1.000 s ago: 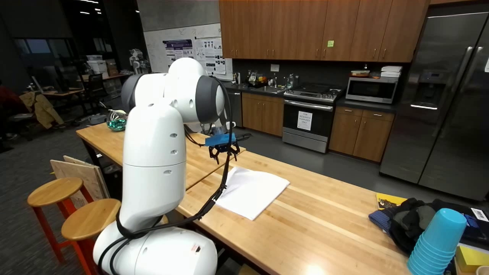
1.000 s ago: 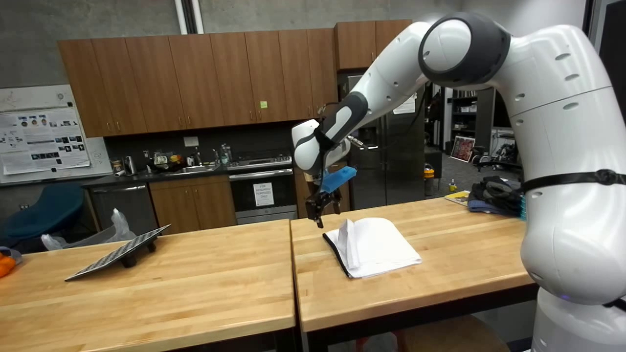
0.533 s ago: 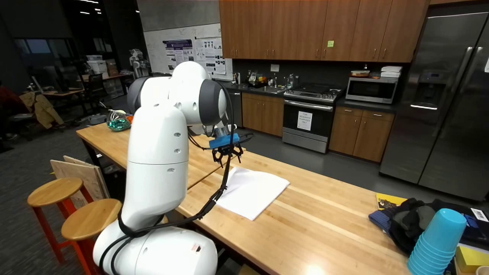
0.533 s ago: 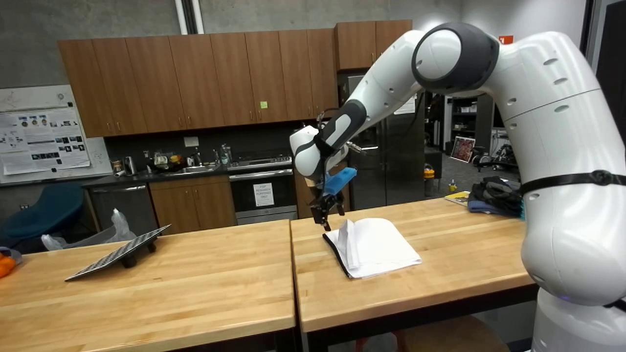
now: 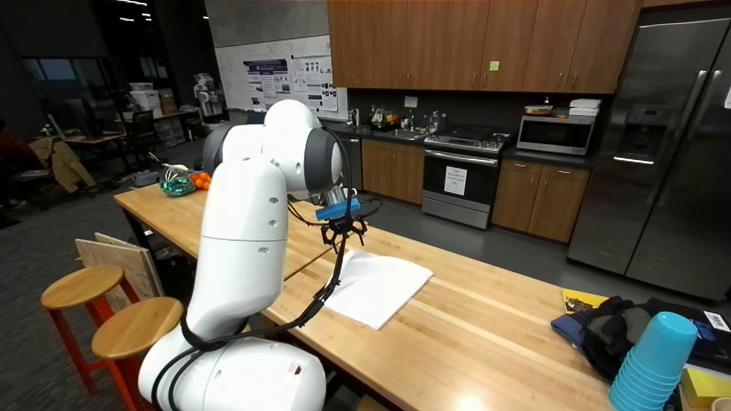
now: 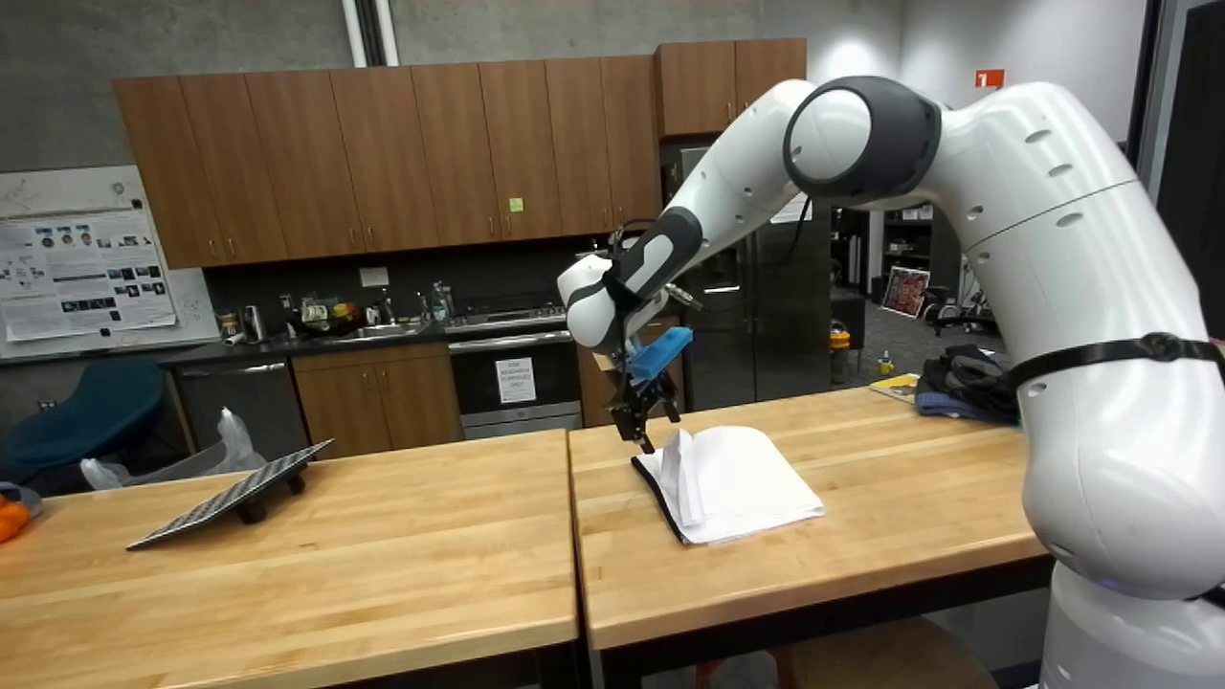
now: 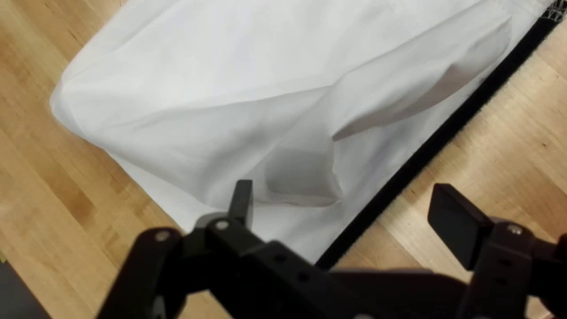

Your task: Fold the white towel in half from right to left.

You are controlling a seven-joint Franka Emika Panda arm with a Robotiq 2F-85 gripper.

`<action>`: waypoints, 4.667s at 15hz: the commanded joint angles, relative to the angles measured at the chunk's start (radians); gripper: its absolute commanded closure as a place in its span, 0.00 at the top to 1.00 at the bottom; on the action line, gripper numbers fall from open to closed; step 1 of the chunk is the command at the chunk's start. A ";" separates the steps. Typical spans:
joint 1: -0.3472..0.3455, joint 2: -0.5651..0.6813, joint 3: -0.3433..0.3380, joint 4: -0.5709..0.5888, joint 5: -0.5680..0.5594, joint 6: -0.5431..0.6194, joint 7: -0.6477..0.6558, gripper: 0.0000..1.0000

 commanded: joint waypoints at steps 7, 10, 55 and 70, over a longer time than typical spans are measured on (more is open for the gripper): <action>0.048 0.097 -0.026 0.106 -0.028 -0.079 -0.010 1.00; 0.055 0.111 -0.038 0.126 -0.050 -0.135 -0.016 1.00; 0.127 0.111 -0.184 -0.090 0.131 0.693 0.601 0.28; 0.183 0.096 -0.192 -0.036 0.093 0.646 0.613 0.69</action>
